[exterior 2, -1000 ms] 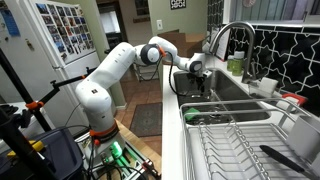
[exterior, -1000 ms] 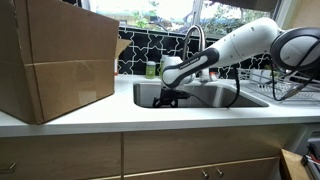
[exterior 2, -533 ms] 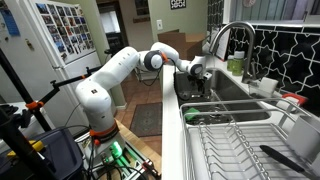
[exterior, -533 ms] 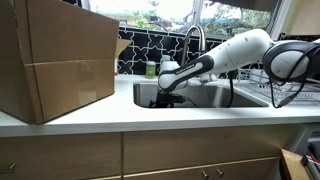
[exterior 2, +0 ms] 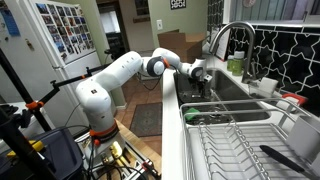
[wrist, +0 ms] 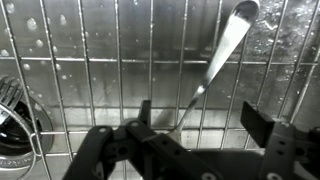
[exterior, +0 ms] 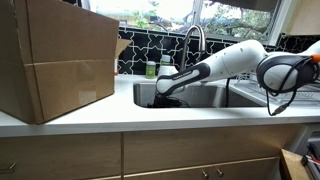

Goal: Put the fork over the running water

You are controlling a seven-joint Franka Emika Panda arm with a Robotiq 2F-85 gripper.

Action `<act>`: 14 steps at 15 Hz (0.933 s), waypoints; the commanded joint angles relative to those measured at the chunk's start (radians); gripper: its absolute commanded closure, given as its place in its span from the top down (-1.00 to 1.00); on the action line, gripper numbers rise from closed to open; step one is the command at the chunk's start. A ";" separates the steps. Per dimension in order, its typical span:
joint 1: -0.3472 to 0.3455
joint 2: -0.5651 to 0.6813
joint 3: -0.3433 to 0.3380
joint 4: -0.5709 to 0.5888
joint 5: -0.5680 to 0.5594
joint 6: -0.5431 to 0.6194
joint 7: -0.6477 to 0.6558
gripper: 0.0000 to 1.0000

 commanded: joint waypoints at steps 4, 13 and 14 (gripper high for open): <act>-0.025 0.086 0.025 0.133 0.021 -0.071 -0.006 -0.20; -0.033 0.072 0.022 0.156 0.019 -0.146 0.013 -1.00; -0.031 0.066 0.020 0.151 0.017 -0.148 0.017 -1.00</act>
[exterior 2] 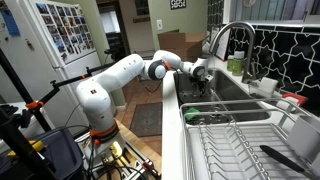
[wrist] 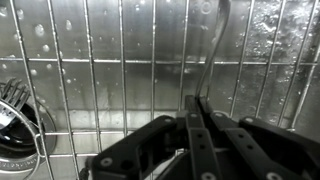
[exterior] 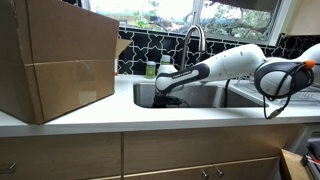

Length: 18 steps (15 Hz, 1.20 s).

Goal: Put the fork over the running water

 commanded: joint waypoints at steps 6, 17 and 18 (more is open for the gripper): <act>0.003 -0.038 0.004 -0.015 0.008 -0.053 0.031 -0.98; 0.088 -0.283 -0.060 -0.167 -0.055 -0.317 0.138 -0.98; 0.098 -0.310 -0.073 -0.191 -0.071 -0.333 0.145 -0.98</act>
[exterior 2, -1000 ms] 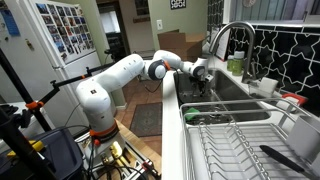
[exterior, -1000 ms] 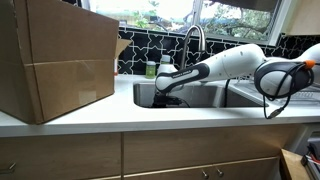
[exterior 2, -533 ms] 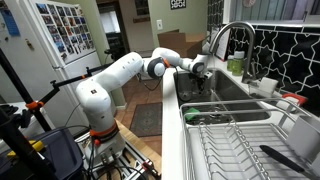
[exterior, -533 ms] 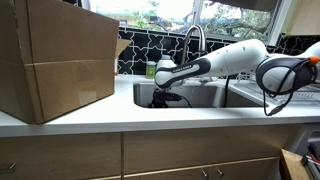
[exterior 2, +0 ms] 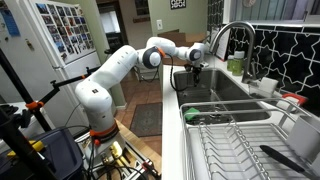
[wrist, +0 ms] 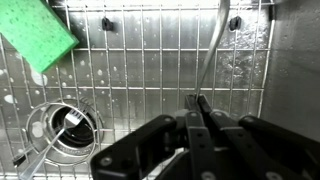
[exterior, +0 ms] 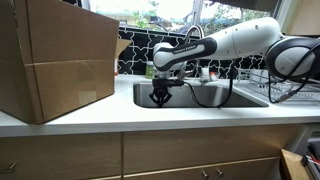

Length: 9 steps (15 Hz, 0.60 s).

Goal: Put the fork over the running water

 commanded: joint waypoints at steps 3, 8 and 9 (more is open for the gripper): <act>0.062 -0.176 -0.074 -0.193 -0.100 -0.089 0.052 -0.98; 0.107 -0.276 -0.101 -0.303 -0.249 -0.249 0.041 -0.98; 0.107 -0.289 -0.096 -0.315 -0.270 -0.287 0.030 -0.98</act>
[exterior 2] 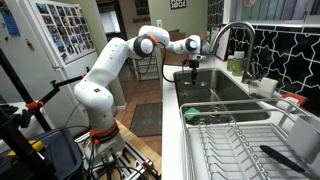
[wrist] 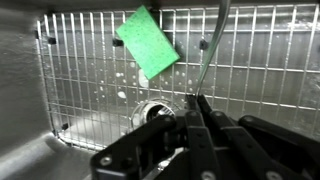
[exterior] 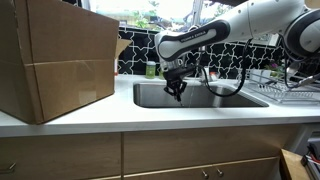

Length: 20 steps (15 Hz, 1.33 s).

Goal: Put the fork over the running water

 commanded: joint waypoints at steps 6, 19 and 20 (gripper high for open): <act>0.005 -0.068 0.019 -0.081 -0.073 -0.073 0.004 -0.92; 0.040 -0.093 -0.001 -0.181 -0.390 -0.115 -0.209 -0.98; 0.041 -0.096 -0.001 -0.195 -0.408 -0.115 -0.232 -0.98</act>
